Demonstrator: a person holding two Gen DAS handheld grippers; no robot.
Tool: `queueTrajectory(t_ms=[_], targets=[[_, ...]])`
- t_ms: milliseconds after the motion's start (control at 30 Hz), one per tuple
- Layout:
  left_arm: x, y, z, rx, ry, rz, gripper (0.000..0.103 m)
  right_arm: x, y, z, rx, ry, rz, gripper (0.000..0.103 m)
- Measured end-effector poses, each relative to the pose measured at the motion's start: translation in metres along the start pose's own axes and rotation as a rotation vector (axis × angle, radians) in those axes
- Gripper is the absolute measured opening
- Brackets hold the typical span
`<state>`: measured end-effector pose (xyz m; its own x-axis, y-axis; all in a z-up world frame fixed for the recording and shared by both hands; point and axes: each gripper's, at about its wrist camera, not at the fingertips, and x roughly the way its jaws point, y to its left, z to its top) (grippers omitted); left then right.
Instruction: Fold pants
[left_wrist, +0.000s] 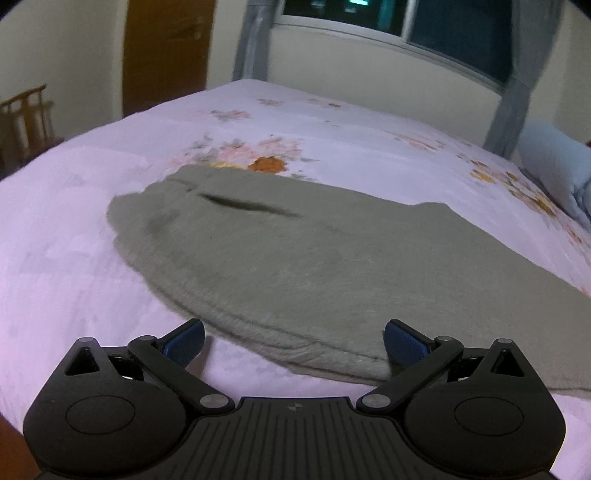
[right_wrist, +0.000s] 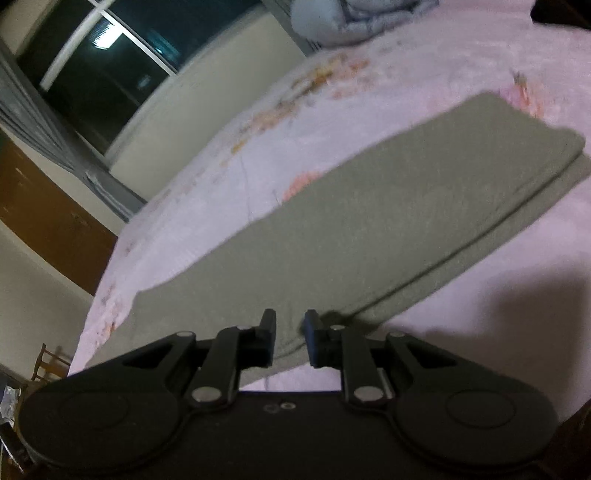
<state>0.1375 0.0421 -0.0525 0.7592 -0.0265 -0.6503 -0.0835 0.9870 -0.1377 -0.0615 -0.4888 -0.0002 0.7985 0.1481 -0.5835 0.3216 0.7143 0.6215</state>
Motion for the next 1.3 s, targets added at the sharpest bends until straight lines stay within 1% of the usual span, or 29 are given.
queueTrajectory(t_ms=[167,233,300,433,567,600,767,833,867,900,933,1000,1033,1067,1133,1167,1233,1267,1300], targets=[[0.007,0.006,-0.001,-0.034,0.015,-0.022,0.103,0.000,-0.015,0.003,0.092,0.007,0.026,0.010],[0.010,0.006,-0.001,-0.038,0.021,-0.025,0.103,0.008,-0.024,0.004,0.155,0.049,0.028,0.010],[0.012,0.006,-0.001,-0.043,0.028,-0.029,0.103,0.013,-0.029,0.005,0.179,0.067,0.033,0.010],[0.012,0.009,-0.002,-0.060,0.036,-0.039,0.103,0.014,-0.032,0.003,0.225,0.075,0.045,0.011],[0.013,0.009,-0.002,-0.064,0.035,-0.043,0.103,0.003,-0.036,-0.003,0.237,0.077,0.054,0.012],[0.015,0.009,-0.002,-0.067,0.038,-0.042,0.103,0.004,-0.038,-0.004,0.251,0.081,0.050,0.010],[0.014,0.008,-0.002,-0.062,0.040,-0.040,0.103,0.011,-0.047,0.002,0.304,0.049,0.065,0.011],[0.014,0.009,-0.002,-0.067,0.042,-0.042,0.103,0.015,-0.047,0.004,0.310,0.040,0.068,0.011],[0.014,0.008,-0.002,-0.066,0.043,-0.040,0.103,0.018,-0.046,0.005,0.304,0.039,0.065,0.009],[0.014,0.007,-0.001,-0.064,0.041,-0.038,0.103,0.018,-0.044,0.005,0.290,0.033,0.058,0.001],[0.012,0.008,-0.001,-0.060,0.034,-0.041,0.103,0.015,-0.041,0.005,0.271,0.022,0.058,0.000],[0.007,0.006,-0.002,-0.034,0.009,-0.052,0.103,0.004,-0.028,0.005,0.207,-0.011,0.062,0.000],[0.006,0.005,-0.002,-0.019,0.010,-0.050,0.103,-0.001,-0.024,0.004,0.179,-0.020,0.055,0.000],[0.008,0.005,-0.003,-0.014,0.018,-0.048,0.103,-0.004,-0.024,0.003,0.175,-0.009,0.035,0.000],[0.013,0.007,-0.002,-0.038,0.039,-0.054,0.103,0.005,-0.032,-0.002,0.196,0.051,-0.041,0.000],[0.015,0.008,-0.001,-0.047,0.046,-0.054,0.103,0.011,-0.037,-0.003,0.223,0.064,-0.059,0.000],[0.015,0.007,0.000,-0.039,0.049,-0.051,0.103,0.015,-0.040,0.000,0.263,0.084,-0.058,0.000],[0.014,0.007,0.000,-0.032,0.046,-0.051,0.103,0.011,-0.040,0.002,0.271,0.081,-0.041,0.000],[0.013,0.008,-0.001,-0.029,0.042,-0.050,0.103,0.002,-0.042,0.004,0.279,0.060,-0.023,0.011]])
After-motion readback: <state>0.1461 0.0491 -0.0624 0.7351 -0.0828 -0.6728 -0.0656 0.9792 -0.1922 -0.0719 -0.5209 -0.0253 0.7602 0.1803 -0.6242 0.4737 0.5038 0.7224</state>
